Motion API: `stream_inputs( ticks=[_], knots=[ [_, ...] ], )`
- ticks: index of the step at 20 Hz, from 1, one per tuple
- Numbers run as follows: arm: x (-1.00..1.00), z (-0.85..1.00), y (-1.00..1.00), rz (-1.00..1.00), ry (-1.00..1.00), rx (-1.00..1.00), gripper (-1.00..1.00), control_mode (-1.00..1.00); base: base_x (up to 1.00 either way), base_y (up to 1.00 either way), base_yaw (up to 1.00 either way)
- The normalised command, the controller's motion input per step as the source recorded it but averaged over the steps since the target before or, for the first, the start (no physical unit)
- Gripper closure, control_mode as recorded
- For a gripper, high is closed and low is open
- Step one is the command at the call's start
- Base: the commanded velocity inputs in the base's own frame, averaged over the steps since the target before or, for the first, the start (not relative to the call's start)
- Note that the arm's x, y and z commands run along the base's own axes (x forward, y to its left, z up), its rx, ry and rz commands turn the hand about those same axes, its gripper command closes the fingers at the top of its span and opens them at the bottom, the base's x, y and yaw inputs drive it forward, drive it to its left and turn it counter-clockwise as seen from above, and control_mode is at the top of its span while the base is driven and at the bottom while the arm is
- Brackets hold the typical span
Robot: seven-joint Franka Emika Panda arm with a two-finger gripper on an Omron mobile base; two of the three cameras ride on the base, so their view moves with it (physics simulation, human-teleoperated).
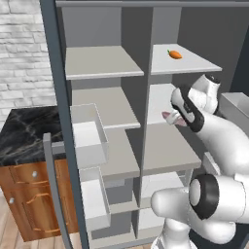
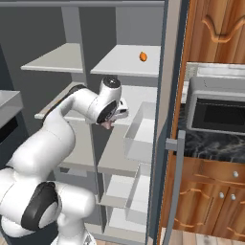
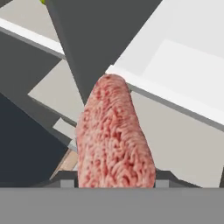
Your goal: There's a steak in the fridge that needs to be moved to the freezer for freezing. Pick up the steak from the fridge, place it on any shelf in the freezer, and close the fridge and freezer doors when done.
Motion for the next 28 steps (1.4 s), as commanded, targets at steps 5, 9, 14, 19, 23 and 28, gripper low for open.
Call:
stream_inputs(
  ticks=[5, 9, 14, 19, 23, 28],
  knots=[
    [-1.0, 0.84, 0.02, -0.09, -0.01, 0.02, 1.0, -1.0, 0.0, 0.0, 0.0],
    [-0.98, 0.87, 0.24, -0.05, -0.15, 0.02, 1.0, -1.0, 0.0, 0.0, 0.0],
    [-0.62, 0.92, 0.5, 0.0, -0.2, 0.02, 1.0, -1.0, 0.0, 0.0, 0.0],
    [-0.11, 0.77, 0.69, 0.0, -0.18, 0.0, 1.0, -1.0, 0.0, 0.0, 0.0],
    [0.0, 0.68, 0.61, 0.0, -0.13, 0.02, 1.0, -1.0, 0.0, 0.0, 0.0],
    [0.01, 0.55, 0.65, 0.0, -0.04, 0.04, 1.0, -1.0, 0.0, 0.0, 0.0]
  ],
)
